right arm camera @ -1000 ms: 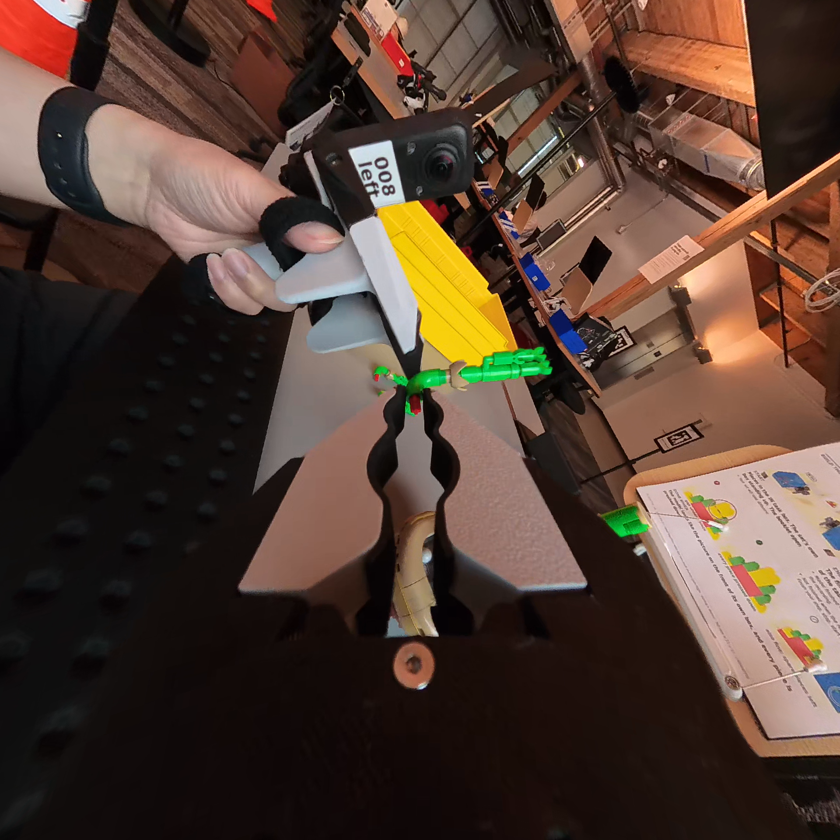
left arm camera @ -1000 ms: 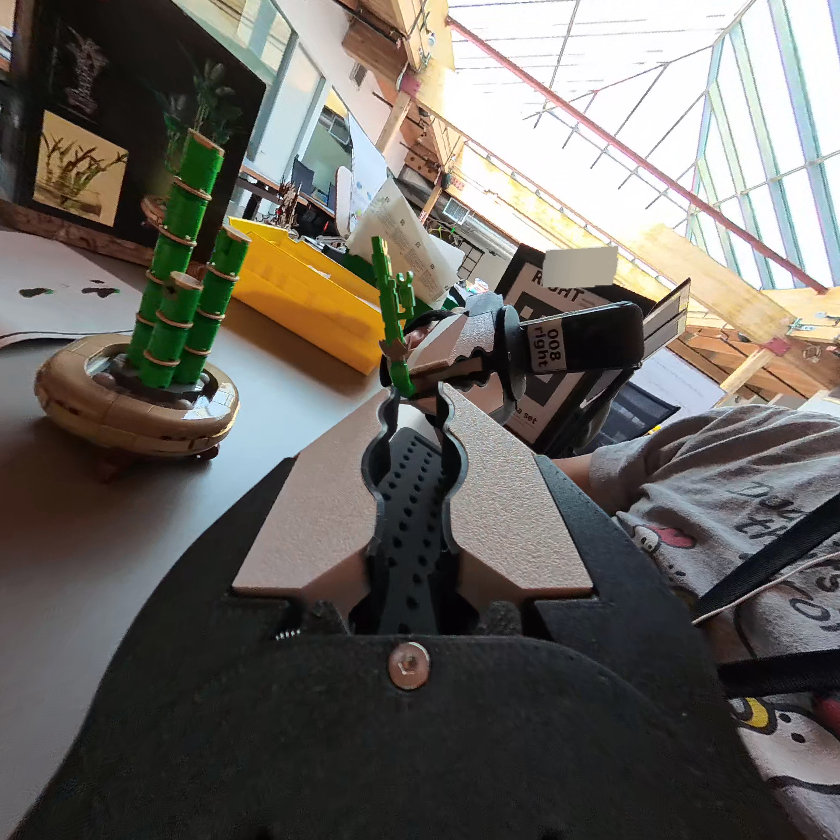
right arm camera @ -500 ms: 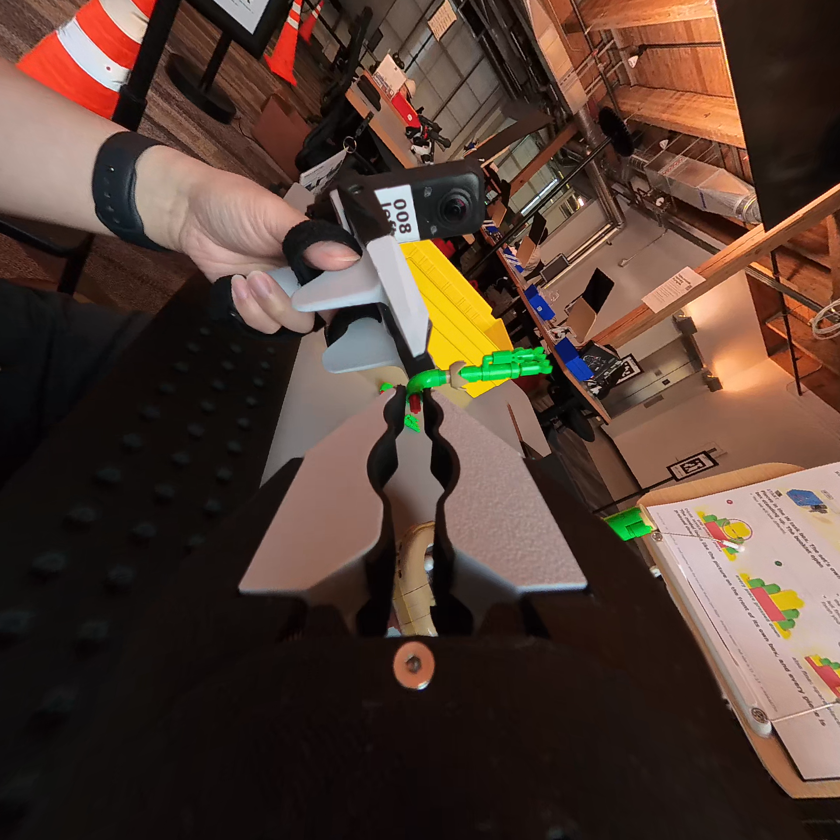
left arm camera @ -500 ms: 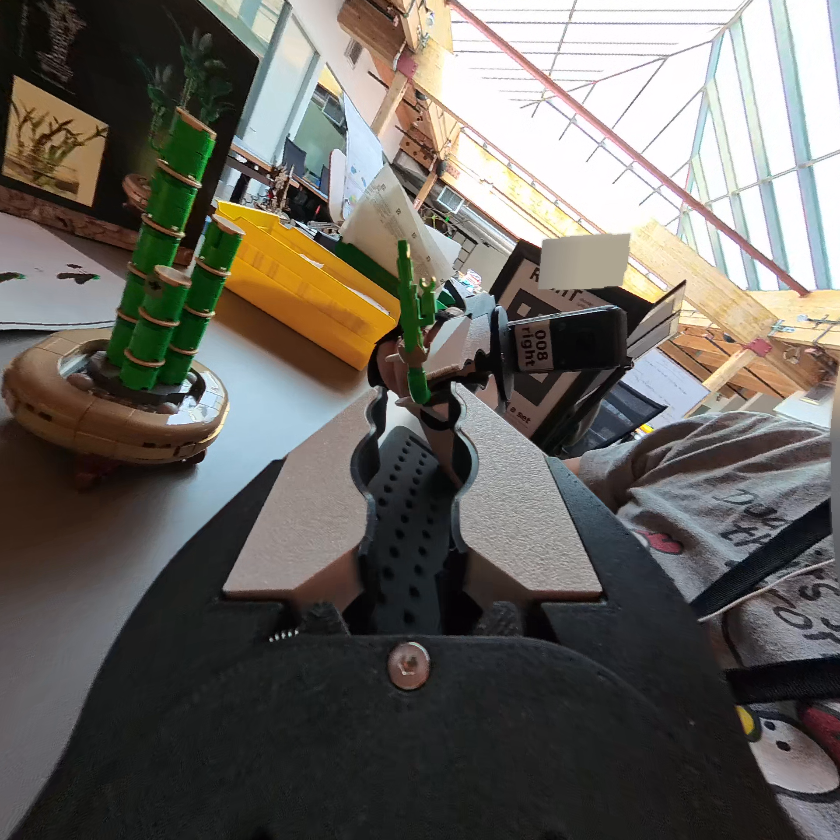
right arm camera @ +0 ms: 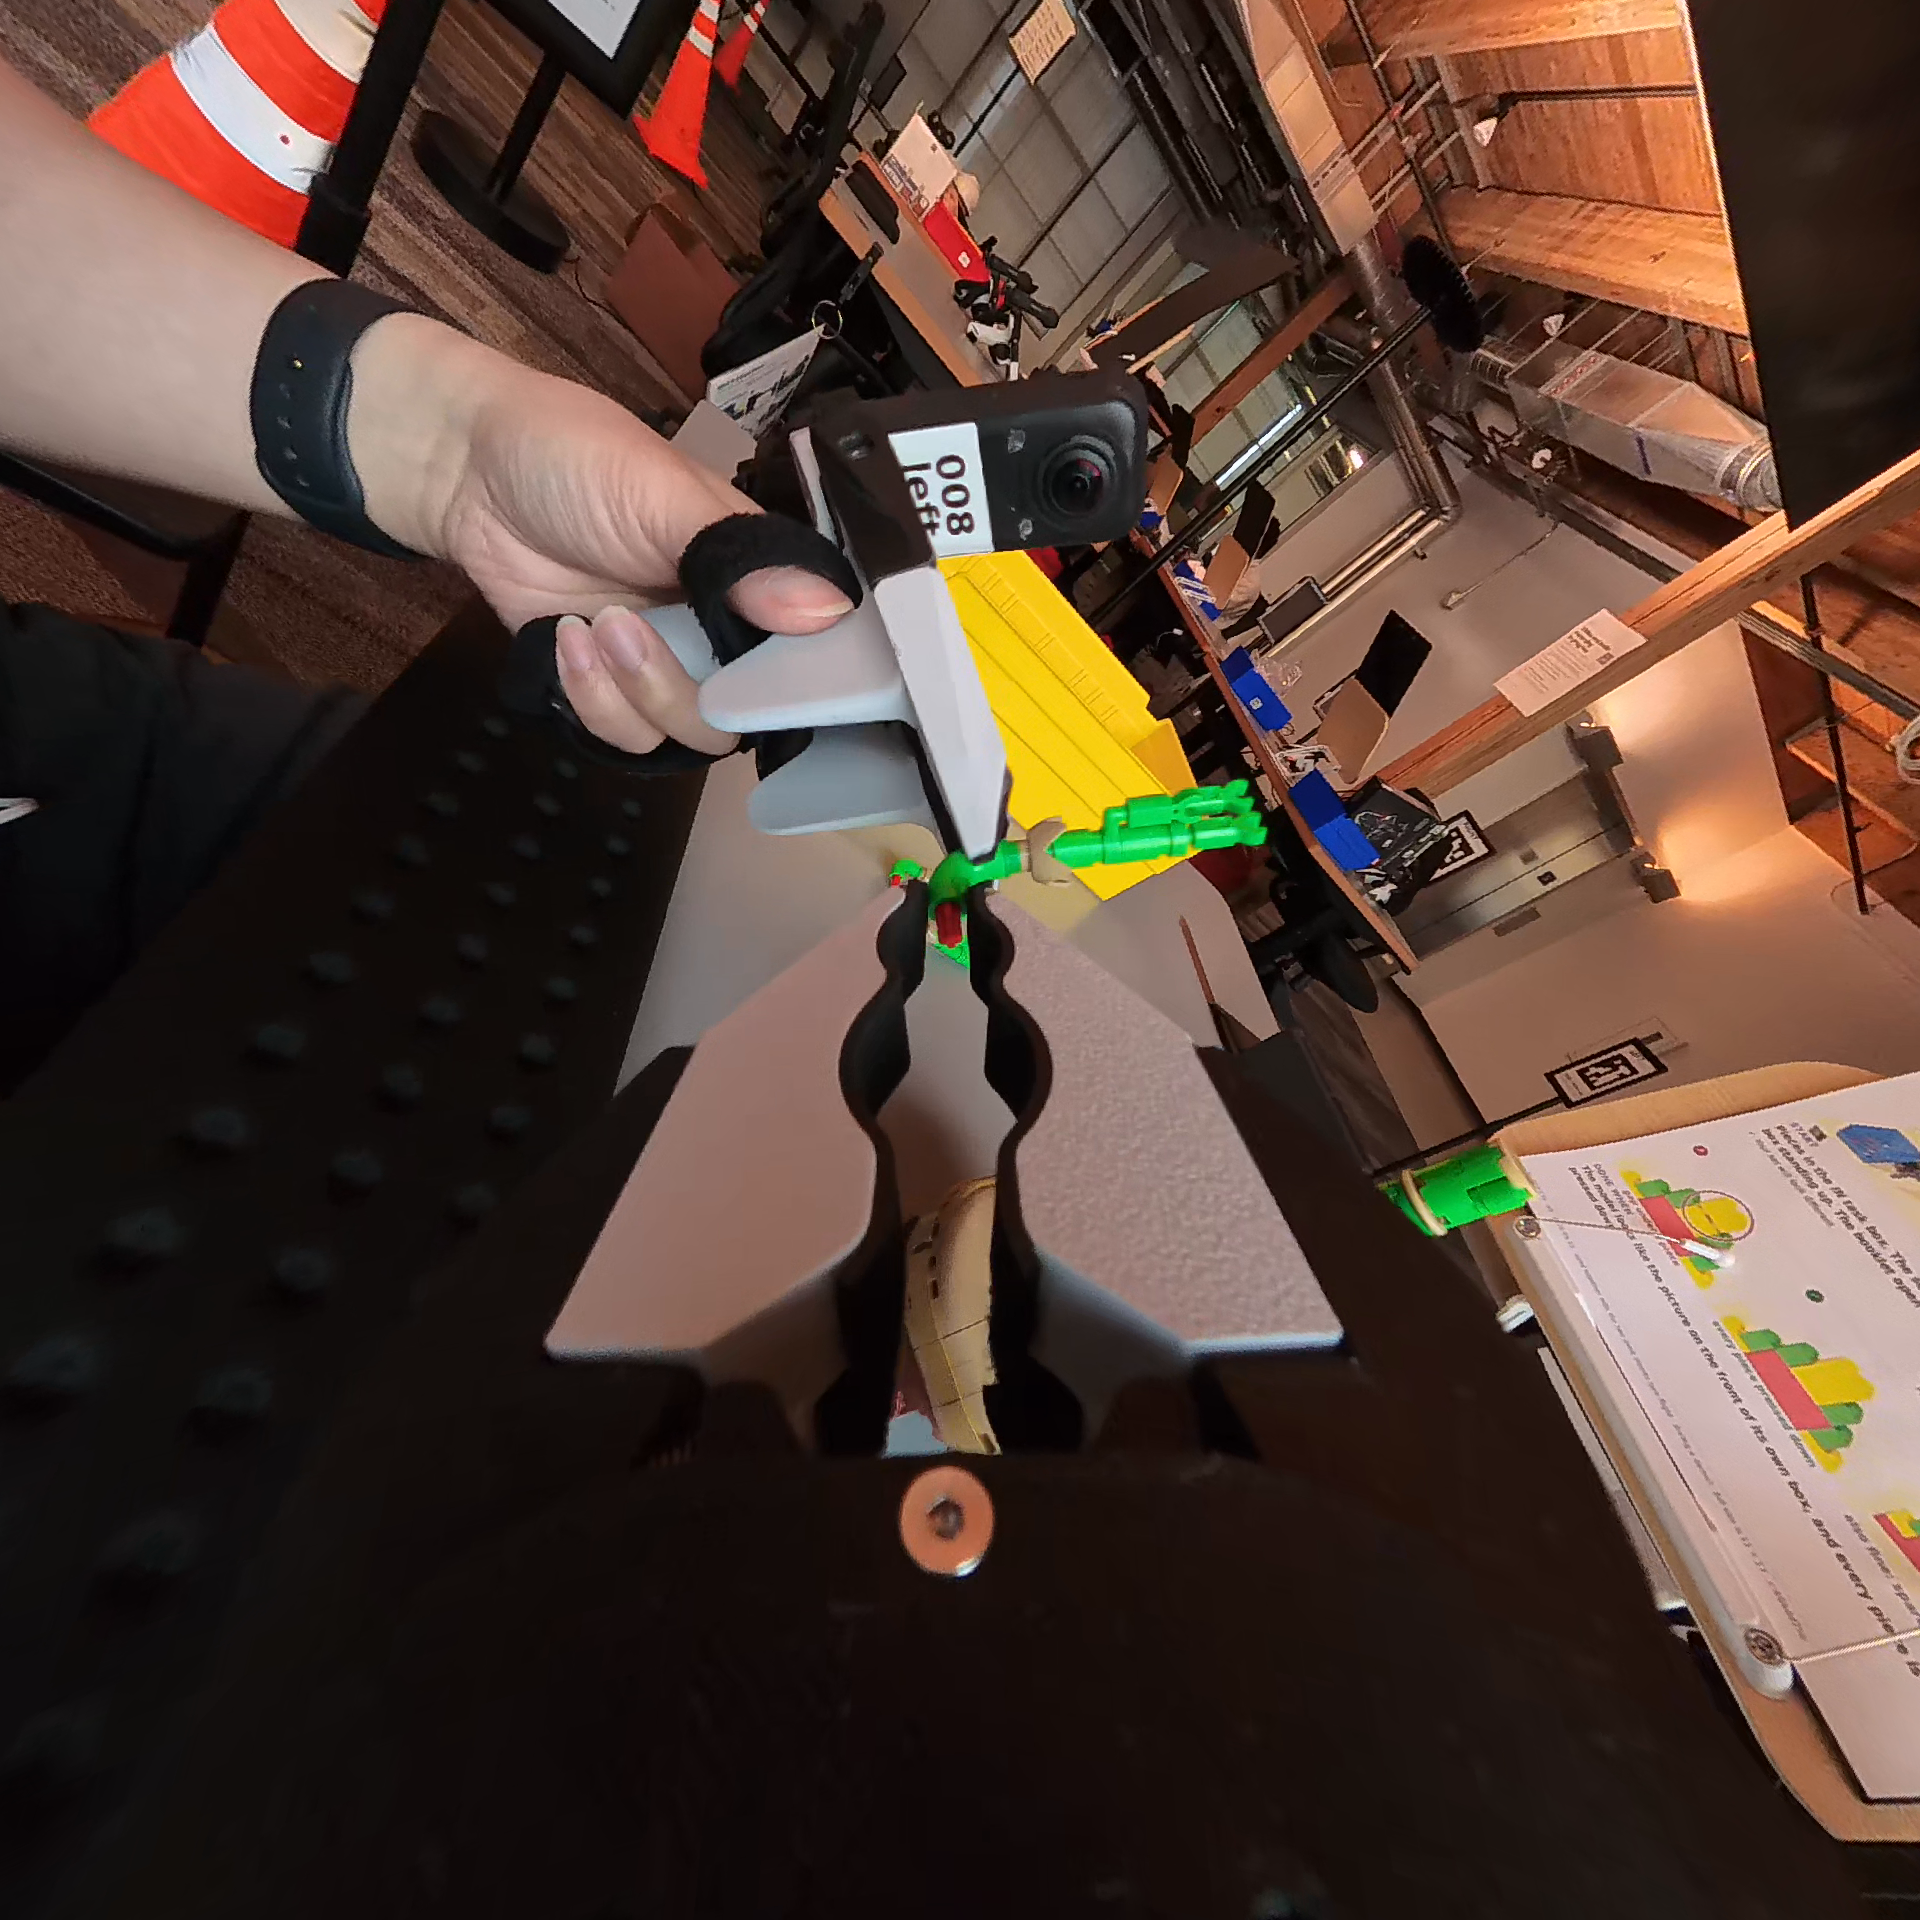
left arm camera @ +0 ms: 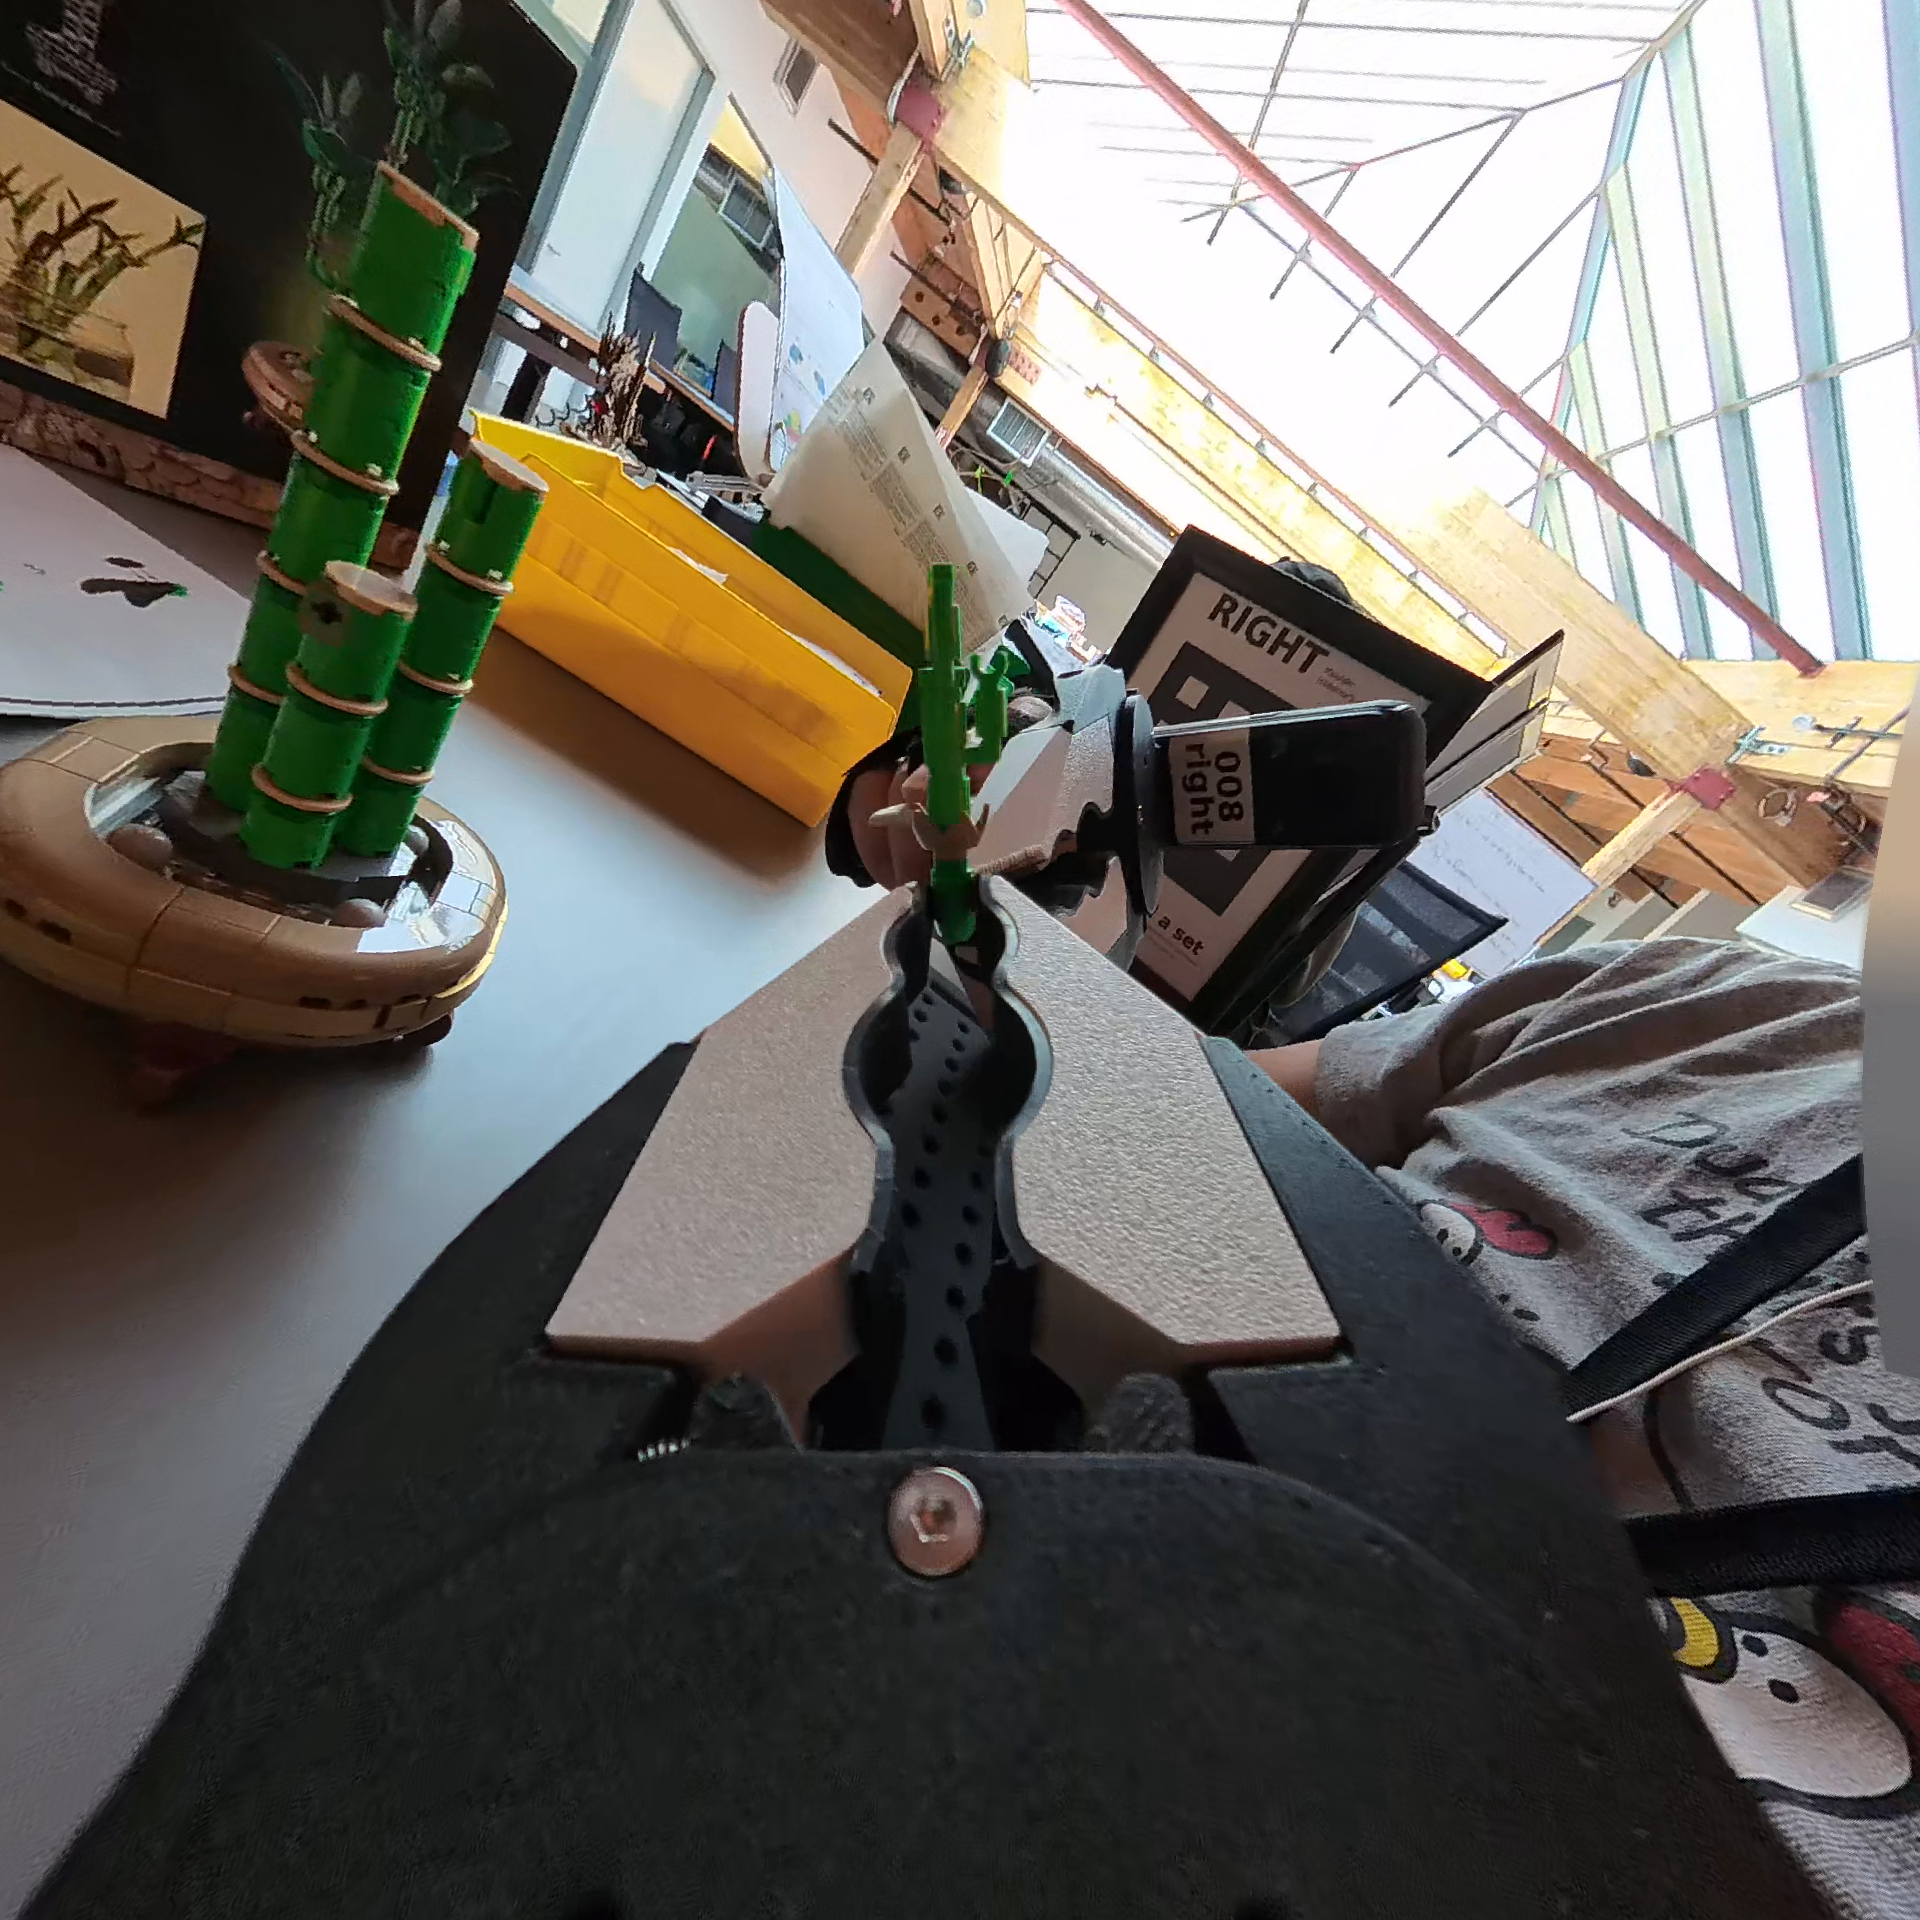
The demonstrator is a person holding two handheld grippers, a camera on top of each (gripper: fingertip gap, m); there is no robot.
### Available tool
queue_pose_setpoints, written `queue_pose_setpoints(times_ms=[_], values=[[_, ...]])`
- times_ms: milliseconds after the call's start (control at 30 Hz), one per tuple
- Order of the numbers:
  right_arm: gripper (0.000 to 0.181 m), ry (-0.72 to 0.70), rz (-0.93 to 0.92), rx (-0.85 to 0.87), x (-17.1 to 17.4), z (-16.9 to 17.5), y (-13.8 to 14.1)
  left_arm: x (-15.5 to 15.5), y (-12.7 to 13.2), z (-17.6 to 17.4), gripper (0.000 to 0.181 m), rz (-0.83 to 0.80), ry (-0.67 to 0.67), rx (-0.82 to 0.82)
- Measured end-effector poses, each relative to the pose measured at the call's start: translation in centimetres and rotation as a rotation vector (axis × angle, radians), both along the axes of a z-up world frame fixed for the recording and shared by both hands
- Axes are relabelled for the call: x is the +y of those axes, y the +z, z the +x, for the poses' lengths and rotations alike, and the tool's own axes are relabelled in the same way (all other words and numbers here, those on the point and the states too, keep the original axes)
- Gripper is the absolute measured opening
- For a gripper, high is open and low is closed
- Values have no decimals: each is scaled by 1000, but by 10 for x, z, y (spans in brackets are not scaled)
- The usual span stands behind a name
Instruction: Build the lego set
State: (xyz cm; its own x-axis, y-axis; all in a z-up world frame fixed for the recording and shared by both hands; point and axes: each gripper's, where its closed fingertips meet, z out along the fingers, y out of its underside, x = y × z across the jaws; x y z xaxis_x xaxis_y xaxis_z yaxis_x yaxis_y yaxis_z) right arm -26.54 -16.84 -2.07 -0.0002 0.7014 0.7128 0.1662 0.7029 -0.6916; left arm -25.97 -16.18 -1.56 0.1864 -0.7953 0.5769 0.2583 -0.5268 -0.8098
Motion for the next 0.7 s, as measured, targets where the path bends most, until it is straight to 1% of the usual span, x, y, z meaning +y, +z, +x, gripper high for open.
queue_pose_setpoints(times_ms=[33,200,267,467,500,567,633,700], values=[[6,1,1,-5,0,0,-1,0,-1,0,6,-1,-2,6],[6,16,-4,-26,-2,0,-8,-3,-7,3,9,-16,-31,33],[6,16,-4,-40,-2,0,-12,-2,-12,4,6,-15,-28,60],[6,-3,-17,-64,2,1,-20,0,-20,7,6,6,-8,129],[10,2,-40,-65,2,1,-21,2,-21,7,6,15,2,134],[27,4,-104,-60,5,1,-22,8,-20,4,6,29,40,123],[37,9,-144,-32,8,4,-15,16,-16,-2,6,42,83,88],[40,21,-203,-20,16,12,-10,30,-10,-14,6,76,137,57]])
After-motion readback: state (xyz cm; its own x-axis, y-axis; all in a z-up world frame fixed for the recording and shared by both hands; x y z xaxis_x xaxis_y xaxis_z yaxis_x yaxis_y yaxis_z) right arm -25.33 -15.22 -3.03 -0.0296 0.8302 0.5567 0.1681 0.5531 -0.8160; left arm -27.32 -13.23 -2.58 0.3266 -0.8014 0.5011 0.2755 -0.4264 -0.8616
